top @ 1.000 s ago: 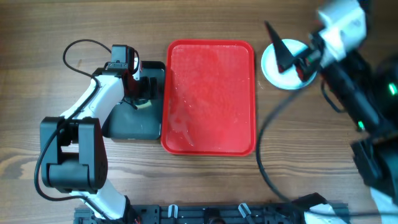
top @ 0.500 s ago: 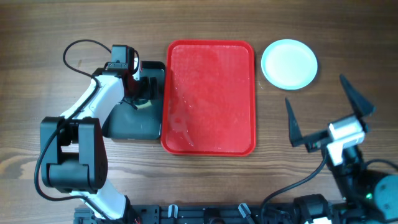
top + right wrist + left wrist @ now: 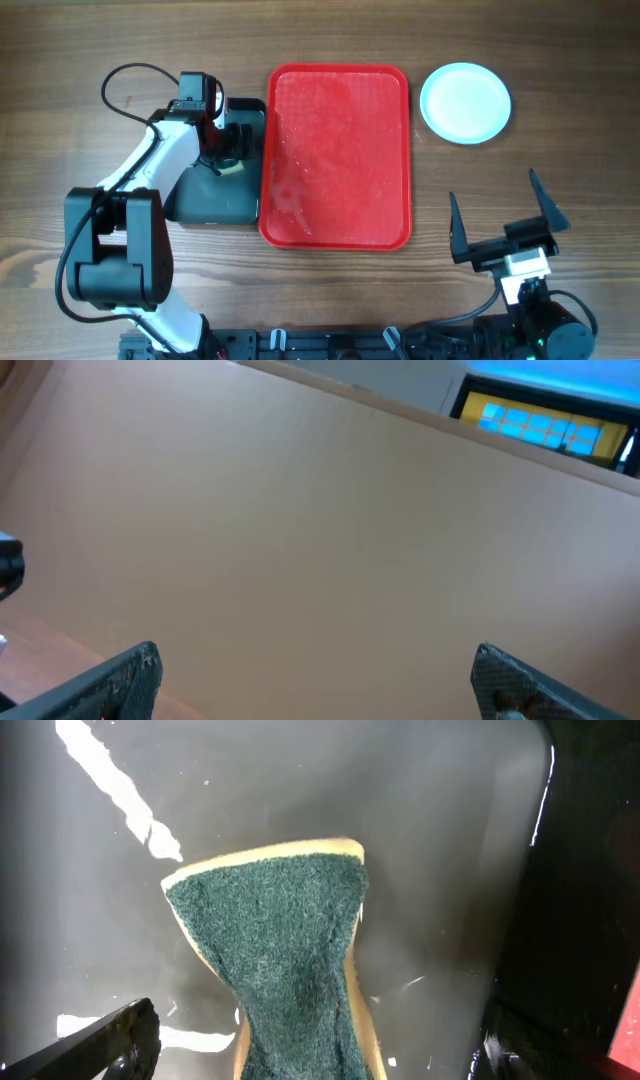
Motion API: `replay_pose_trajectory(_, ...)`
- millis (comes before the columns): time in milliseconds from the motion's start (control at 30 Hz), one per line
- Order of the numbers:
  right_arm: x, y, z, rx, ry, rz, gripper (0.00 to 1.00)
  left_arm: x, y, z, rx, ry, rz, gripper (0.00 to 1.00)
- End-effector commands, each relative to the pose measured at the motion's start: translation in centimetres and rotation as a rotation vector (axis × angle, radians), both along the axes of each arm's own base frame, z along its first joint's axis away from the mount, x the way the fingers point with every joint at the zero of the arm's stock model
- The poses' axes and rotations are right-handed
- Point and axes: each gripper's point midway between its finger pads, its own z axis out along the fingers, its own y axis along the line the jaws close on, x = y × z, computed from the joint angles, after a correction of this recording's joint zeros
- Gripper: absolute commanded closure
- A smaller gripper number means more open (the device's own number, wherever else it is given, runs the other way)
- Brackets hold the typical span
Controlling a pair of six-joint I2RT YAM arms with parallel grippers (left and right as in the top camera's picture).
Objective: Clean dirty plates on tray and stack at the side
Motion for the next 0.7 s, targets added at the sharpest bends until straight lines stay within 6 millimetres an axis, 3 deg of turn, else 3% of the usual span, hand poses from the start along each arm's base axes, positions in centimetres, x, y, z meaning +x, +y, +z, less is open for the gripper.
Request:
replay_pose_trajectory(0,0.4,0.2,-1.5,0.028,0.028,0.031,0.00,-0.2,0.4,-0.5,0.011,0.012,0.002,0.00)
replay_pose_trajectory(167,2.2,0.4,-6.1,0.056,0.171,0.048,0.00,-0.2,0.4,-0.5,0.012,0.012,0.003,0.00)
replay_pose_trajectory(333,2.9,0.5,-8.3,0.060,0.270,0.050,0.00,-0.2,0.4,-0.5,0.011,0.012,0.002,0.00)
replay_pose_trajectory(533,3.7,0.8,-13.7,0.062,0.510,0.061,0.00,-0.2,0.4,-0.5,0.011,0.012,0.002,0.00)
replay_pose_trajectory(667,3.6,1.0,-14.2,0.103,0.549,0.085,0.00,-0.2,0.4,-0.5,0.011,0.012,0.002,0.00)
